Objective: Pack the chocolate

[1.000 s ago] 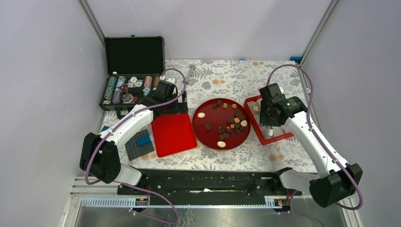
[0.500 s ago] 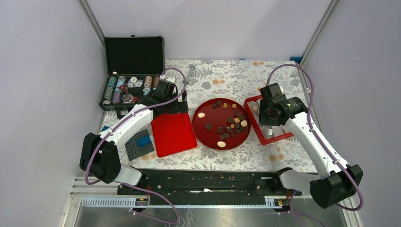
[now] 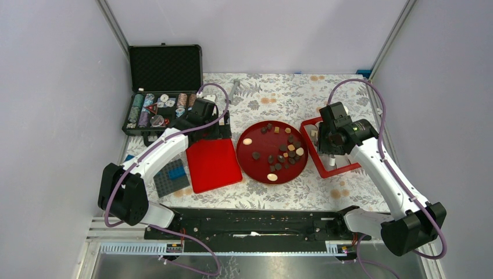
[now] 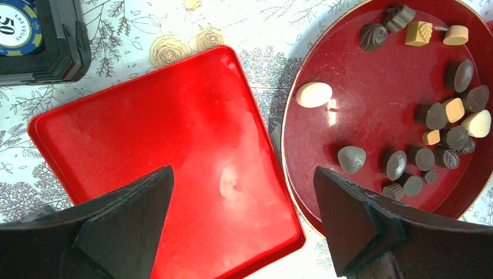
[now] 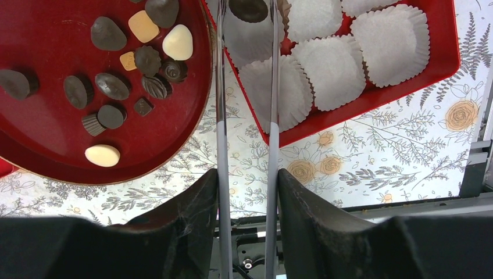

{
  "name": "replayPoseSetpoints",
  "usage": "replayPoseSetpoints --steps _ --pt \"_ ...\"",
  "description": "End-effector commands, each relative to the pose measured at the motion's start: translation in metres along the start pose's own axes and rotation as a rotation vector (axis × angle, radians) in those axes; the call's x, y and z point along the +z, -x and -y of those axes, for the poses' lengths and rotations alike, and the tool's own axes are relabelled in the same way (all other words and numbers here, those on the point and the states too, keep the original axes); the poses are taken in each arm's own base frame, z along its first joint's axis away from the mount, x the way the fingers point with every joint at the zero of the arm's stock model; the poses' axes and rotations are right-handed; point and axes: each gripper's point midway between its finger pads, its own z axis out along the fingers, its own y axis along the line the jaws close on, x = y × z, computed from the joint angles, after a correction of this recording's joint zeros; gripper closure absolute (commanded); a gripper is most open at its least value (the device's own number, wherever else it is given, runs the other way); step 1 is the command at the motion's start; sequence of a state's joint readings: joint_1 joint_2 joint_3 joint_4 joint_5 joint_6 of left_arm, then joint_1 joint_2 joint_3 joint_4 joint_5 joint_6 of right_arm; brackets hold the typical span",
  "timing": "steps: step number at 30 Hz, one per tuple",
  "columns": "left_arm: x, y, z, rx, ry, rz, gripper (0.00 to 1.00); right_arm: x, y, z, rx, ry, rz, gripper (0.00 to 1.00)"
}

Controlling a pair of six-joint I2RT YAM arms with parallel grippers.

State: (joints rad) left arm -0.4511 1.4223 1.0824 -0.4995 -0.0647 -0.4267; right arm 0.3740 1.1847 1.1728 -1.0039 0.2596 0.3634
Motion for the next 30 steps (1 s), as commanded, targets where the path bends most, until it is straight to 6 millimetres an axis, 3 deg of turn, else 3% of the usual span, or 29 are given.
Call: replayPoseSetpoints --steps 1,10,20,25,30 --pt "-0.009 0.019 0.006 -0.006 -0.025 0.067 0.01 -0.008 0.007 -0.001 0.019 0.022 0.038 0.53" --pt "-0.009 0.018 0.006 -0.007 -0.03 0.063 0.01 -0.011 0.007 0.001 0.036 0.021 0.049 0.53" --pt "-0.013 0.017 0.005 -0.01 -0.032 0.073 0.01 -0.039 0.025 0.001 0.036 0.044 0.11 0.69" --pt "-0.015 0.017 0.005 -0.01 -0.032 0.077 0.01 -0.06 0.031 -0.02 0.019 0.18 0.139 0.72" --pt "-0.016 0.02 0.005 -0.011 -0.03 0.085 0.01 -0.077 0.023 -0.047 -0.071 0.253 0.137 0.73"
